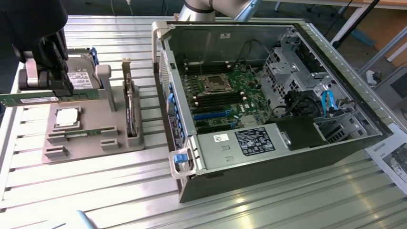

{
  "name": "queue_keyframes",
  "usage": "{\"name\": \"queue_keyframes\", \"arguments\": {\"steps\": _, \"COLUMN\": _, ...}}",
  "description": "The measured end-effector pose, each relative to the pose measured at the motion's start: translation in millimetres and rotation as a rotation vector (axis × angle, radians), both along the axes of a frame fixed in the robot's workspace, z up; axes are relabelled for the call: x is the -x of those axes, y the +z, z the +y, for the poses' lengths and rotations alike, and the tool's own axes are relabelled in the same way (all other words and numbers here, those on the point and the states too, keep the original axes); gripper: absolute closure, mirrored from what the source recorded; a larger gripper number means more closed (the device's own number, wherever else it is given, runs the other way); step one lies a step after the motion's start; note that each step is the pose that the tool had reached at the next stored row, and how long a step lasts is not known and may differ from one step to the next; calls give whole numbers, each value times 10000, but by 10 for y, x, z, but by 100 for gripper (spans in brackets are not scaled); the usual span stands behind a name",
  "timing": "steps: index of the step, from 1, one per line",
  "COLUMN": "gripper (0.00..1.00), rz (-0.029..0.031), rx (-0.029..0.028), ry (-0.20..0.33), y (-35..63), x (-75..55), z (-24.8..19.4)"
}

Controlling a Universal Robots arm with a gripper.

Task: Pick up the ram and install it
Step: 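Pick up the ram and move it above insertion slot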

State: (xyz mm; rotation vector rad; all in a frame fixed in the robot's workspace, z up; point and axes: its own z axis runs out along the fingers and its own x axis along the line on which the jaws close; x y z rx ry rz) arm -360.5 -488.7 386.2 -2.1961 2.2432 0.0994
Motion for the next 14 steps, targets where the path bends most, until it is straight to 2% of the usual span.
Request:
{"name": "queue_keyframes", "arguments": {"steps": 7, "gripper": 88, "rz": 2, "rx": 2, "ry": 0, "y": 2, "x": -5, "z": 0}}
{"name": "queue_keyframes", "arguments": {"steps": 14, "gripper": 88, "rz": 5, "rx": 1, "ry": 0, "y": 1, "x": -134, "z": 0}}
